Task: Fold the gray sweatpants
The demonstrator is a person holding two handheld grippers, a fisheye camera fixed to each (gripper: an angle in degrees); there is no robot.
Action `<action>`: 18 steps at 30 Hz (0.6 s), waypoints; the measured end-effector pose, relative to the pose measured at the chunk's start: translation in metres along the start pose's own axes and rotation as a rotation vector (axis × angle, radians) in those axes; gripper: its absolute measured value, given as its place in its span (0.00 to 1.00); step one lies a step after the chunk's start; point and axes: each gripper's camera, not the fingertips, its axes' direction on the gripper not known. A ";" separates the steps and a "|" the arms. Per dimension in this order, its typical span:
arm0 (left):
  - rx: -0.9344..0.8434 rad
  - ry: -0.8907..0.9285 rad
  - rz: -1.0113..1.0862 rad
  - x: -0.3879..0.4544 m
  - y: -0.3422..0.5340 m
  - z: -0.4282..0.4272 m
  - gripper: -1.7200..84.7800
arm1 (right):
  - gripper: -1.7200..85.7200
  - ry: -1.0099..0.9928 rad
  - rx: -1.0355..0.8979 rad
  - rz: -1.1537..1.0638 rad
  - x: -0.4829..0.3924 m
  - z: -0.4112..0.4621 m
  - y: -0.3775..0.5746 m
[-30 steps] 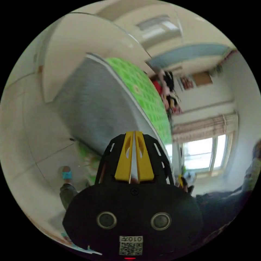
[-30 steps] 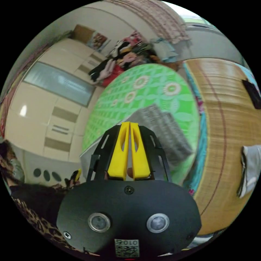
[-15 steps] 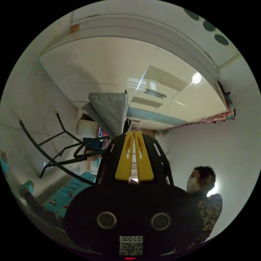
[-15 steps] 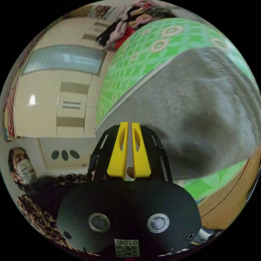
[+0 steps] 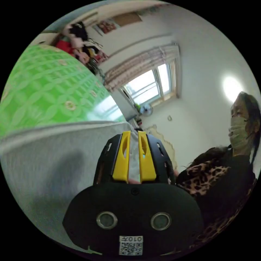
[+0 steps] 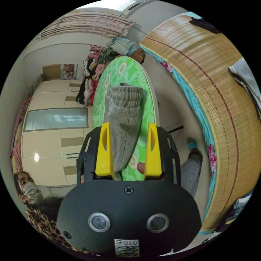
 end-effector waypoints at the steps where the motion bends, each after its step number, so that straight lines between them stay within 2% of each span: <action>1: -0.092 0.007 0.029 -0.009 -0.027 0.043 0.08 | 0.22 -0.021 0.008 0.000 0.003 0.002 0.001; 5: -0.364 -0.022 0.149 -0.034 -0.095 0.194 0.11 | 0.22 -0.033 0.007 -0.053 -0.001 0.007 0.001; 11: -0.609 -0.029 0.200 -0.073 -0.149 0.375 0.14 | 0.22 -0.108 0.044 -0.117 -0.018 0.013 -0.011; 18: -0.797 -0.023 0.268 -0.112 -0.164 0.502 0.17 | 0.16 -0.263 0.004 -0.113 -0.021 0.039 -0.032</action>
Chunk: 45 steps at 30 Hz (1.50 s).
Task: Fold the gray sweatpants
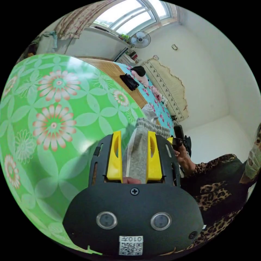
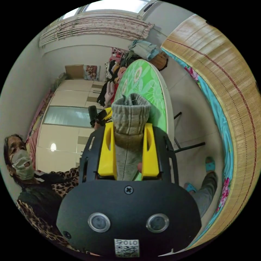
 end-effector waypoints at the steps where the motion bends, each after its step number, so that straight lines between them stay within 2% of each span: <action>1: -0.030 0.000 0.012 -0.010 -0.008 0.014 0.17 | 0.15 -0.043 -0.018 -0.004 0.003 0.004 0.000; 3: -0.061 0.009 0.032 -0.024 -0.016 0.031 0.17 | 0.13 -0.030 -0.032 -0.073 -0.011 0.007 0.005; 6: -0.037 0.076 0.089 -0.045 -0.018 0.042 0.18 | 0.12 0.117 -0.070 -0.331 -0.090 0.019 0.021; 10: -0.035 0.283 0.141 -0.085 -0.017 0.059 0.18 | 0.11 0.330 -0.152 -0.630 -0.190 0.056 0.054; 13: -0.021 0.361 0.177 -0.108 -0.018 0.070 0.19 | 0.11 0.417 -0.205 -0.782 -0.233 0.089 0.078; 18: 0.009 0.487 0.332 -0.119 -0.017 0.071 0.19 | 0.11 0.432 -0.254 -0.912 -0.264 0.118 0.106; 21: -0.009 0.487 0.324 -0.133 -0.020 0.081 0.19 | 0.12 0.455 -0.268 -0.915 -0.264 0.125 0.111; 24: -0.107 0.500 0.308 -0.142 -0.026 0.113 0.17 | 0.13 0.512 -0.272 -0.894 -0.257 0.119 0.108; 27: -0.143 0.428 0.317 -0.140 -0.025 0.137 0.13 | 0.15 0.563 -0.301 -0.718 -0.228 0.092 0.090; 30: -0.093 0.373 0.451 -0.121 -0.016 0.139 0.12 | 0.17 0.615 -0.287 -0.506 -0.175 0.052 0.071; 32: -0.111 0.273 0.538 -0.099 -0.010 0.145 0.11 | 0.17 0.524 -0.217 -0.408 -0.149 0.023 0.058; 35: -0.124 0.219 0.615 -0.084 -0.004 0.151 0.11 | 0.16 0.253 -0.086 -0.280 -0.109 -0.018 0.027; 37: -0.126 0.188 0.614 -0.084 -0.004 0.156 0.10 | 0.14 0.073 -0.045 -0.313 -0.098 -0.026 0.004; 39: -0.127 0.163 0.612 -0.087 -0.007 0.161 0.10 | 0.15 0.020 -0.154 -0.371 -0.107 -0.003 -0.016; 41: -0.128 0.129 0.630 -0.086 -0.007 0.167 0.10 | 0.16 0.093 -0.260 -0.444 -0.128 0.030 -0.030; 43: -0.130 0.095 0.647 -0.084 -0.005 0.170 0.09 | 0.17 0.279 -0.387 -0.541 -0.151 0.072 -0.041; 45: -0.136 0.067 0.661 -0.082 -0.001 0.174 0.09 | 0.16 0.360 -0.428 -0.610 -0.159 0.091 -0.048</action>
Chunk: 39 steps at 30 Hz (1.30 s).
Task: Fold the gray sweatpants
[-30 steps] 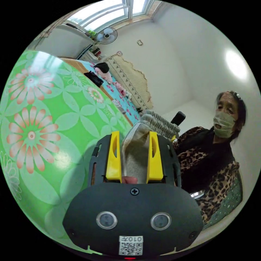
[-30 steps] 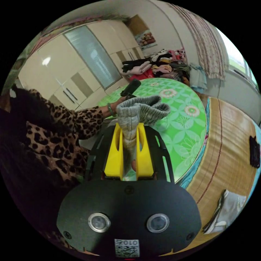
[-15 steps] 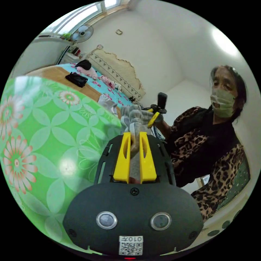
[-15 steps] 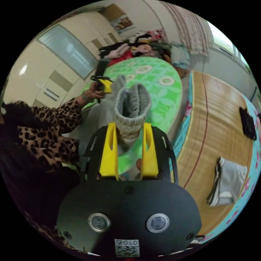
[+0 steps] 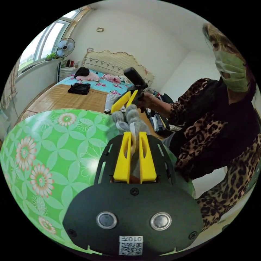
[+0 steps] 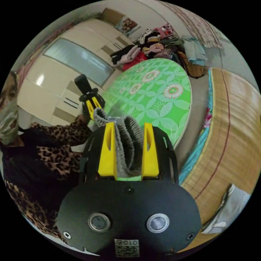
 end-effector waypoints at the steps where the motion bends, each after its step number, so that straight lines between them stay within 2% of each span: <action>1: 0.003 -0.007 0.012 0.003 0.001 0.002 0.09 | 0.16 -0.014 -0.046 -0.027 0.001 0.009 -0.010; 4: -0.022 -0.051 0.046 0.011 0.001 0.008 0.08 | 0.09 -0.111 -0.134 -0.103 0.011 0.025 -0.023; 6: -0.050 -0.059 0.063 0.011 0.003 0.014 0.07 | 0.07 -0.148 -0.038 -0.039 0.031 0.014 -0.023; 9: -0.002 -0.029 0.060 0.005 0.007 0.015 0.06 | 0.06 -0.292 0.076 0.039 0.067 0.004 -0.014; 13: 0.030 -0.015 0.108 -0.010 0.002 0.014 0.05 | 0.06 -0.393 0.116 0.141 0.107 0.019 0.000; 16: -0.120 -0.090 -0.071 -0.072 -0.005 0.042 0.06 | 0.06 -0.286 0.108 0.132 0.100 0.023 -0.004; 17: -0.164 -0.043 -0.127 -0.096 -0.004 0.052 0.06 | 0.06 -0.247 0.096 0.128 0.096 0.023 -0.006; 22: -0.126 0.107 -0.164 -0.132 0.001 0.057 0.08 | 0.06 -0.086 0.037 0.038 0.085 0.014 -0.016; 24: -0.112 0.147 -0.184 -0.141 0.002 0.056 0.09 | 0.06 -0.117 0.049 0.024 0.090 0.010 -0.017; 29: 0.078 0.159 -0.195 -0.156 0.010 0.027 0.15 | 0.06 -0.219 0.092 -0.023 0.104 0.003 -0.016; 36: -0.041 0.227 -0.169 -0.171 -0.010 0.058 0.18 | 0.06 -0.254 0.099 -0.162 0.097 -0.012 -0.023; 39: -0.133 0.402 -0.149 -0.180 -0.018 0.079 0.17 | 0.06 -0.193 0.060 -0.223 0.083 -0.020 -0.032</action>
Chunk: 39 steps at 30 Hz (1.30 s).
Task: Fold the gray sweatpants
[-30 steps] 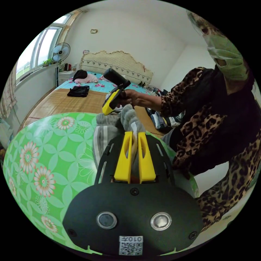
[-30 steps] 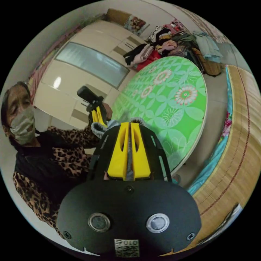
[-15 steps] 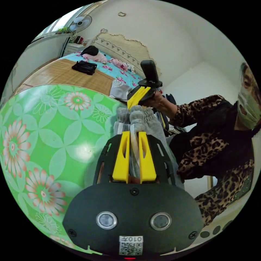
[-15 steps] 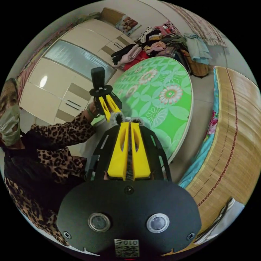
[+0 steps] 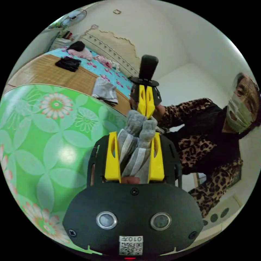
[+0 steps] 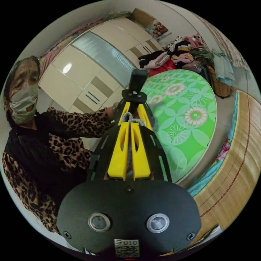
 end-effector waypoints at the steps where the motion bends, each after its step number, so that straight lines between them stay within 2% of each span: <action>1: -0.016 0.009 0.016 0.001 -0.002 0.003 0.17 | 0.06 0.019 -0.020 -0.019 -0.003 -0.003 -0.001; 3: 0.009 -0.031 0.056 0.006 -0.001 -0.001 0.16 | 0.06 0.055 -0.024 0.023 -0.002 -0.012 0.003; 5: 0.053 -0.093 0.036 0.008 0.003 -0.010 0.15 | 0.07 0.105 -0.007 0.162 0.010 -0.030 0.023; 6: 0.058 -0.109 0.027 0.009 0.004 -0.012 0.14 | 0.08 0.158 0.069 0.258 0.017 -0.053 0.050; 8: 0.086 -0.150 0.010 0.016 0.010 -0.021 0.14 | 0.13 0.108 0.193 0.379 0.027 -0.086 0.103; 10: 0.105 -0.154 0.003 0.022 0.012 -0.029 0.13 | 0.23 -0.020 0.348 0.482 0.032 -0.102 0.169; 13: 0.116 -0.183 -0.019 0.032 0.009 -0.037 0.13 | 0.26 -0.014 0.302 0.559 0.031 -0.077 0.194; 17: 0.094 -0.235 -0.017 0.060 -0.001 -0.048 0.12 | 0.24 -0.086 0.278 0.540 0.034 -0.040 0.173; 19: 0.103 -0.259 -0.007 0.077 -0.002 -0.057 0.12 | 0.17 -0.086 0.207 0.521 0.037 -0.022 0.155; 23: 0.204 -0.301 -0.051 0.112 0.010 -0.095 0.11 | 0.10 -0.090 0.327 0.391 0.003 -0.053 0.137; 26: 0.348 -0.237 -0.060 0.140 0.033 -0.130 0.11 | 0.09 0.003 0.297 0.244 -0.048 -0.068 0.087; 29: 0.412 -0.349 -0.012 0.189 0.055 -0.156 0.11 | 0.11 0.244 0.188 0.176 -0.087 -0.067 0.041; 32: 0.436 -0.400 -0.061 0.209 0.069 -0.174 0.11 | 0.14 0.319 0.175 0.273 -0.085 -0.058 0.051; 35: 0.482 -0.434 -0.102 0.216 0.078 -0.190 0.12 | 0.17 0.159 0.142 0.416 -0.042 -0.020 0.099; 37: 0.508 -0.415 -0.117 0.213 0.082 -0.199 0.12 | 0.16 0.029 0.192 0.491 -0.010 0.007 0.128; 39: 0.530 -0.402 -0.141 0.209 0.084 -0.208 0.12 | 0.15 0.026 0.241 0.502 0.002 0.015 0.132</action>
